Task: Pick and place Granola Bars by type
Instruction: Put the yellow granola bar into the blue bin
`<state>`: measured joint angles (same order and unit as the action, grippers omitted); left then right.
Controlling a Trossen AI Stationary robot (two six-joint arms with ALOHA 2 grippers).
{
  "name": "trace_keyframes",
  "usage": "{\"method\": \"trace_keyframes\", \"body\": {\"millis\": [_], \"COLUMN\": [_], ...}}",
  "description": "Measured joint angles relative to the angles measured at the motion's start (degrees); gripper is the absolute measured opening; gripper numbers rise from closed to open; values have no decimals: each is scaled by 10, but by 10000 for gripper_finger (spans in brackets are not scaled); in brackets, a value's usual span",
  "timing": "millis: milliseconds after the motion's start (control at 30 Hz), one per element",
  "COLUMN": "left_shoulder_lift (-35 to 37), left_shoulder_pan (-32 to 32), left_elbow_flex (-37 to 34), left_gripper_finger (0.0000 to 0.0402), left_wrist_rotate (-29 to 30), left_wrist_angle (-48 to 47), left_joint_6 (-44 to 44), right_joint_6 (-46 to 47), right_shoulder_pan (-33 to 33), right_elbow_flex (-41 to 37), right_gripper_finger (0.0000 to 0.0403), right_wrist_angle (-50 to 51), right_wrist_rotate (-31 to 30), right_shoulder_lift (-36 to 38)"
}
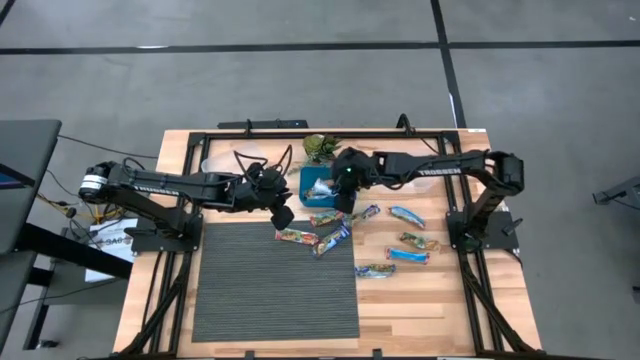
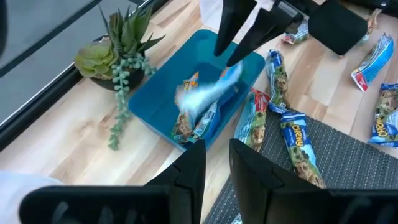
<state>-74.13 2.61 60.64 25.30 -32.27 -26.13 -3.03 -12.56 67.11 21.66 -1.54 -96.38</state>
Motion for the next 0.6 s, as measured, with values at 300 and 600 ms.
{"method": "trace_keyframes", "body": {"millis": [300, 600], "left_shoulder_lift": [0, 0], "left_shoulder_pan": [0, 0], "left_elbow_flex": [0, 0], "left_gripper_finger": [63, 63], "left_wrist_rotate": [-41, -209], "left_wrist_angle": [11, 140], "left_joint_6": [0, 105], "right_joint_6": [23, 209], "right_shoulder_pan": [22, 129], "right_elbow_flex": [-1, -66], "right_gripper_finger": [140, 141], "right_wrist_angle": [160, 323], "right_wrist_rotate": [2, 1], "right_shoulder_lift": [69, 211]}}
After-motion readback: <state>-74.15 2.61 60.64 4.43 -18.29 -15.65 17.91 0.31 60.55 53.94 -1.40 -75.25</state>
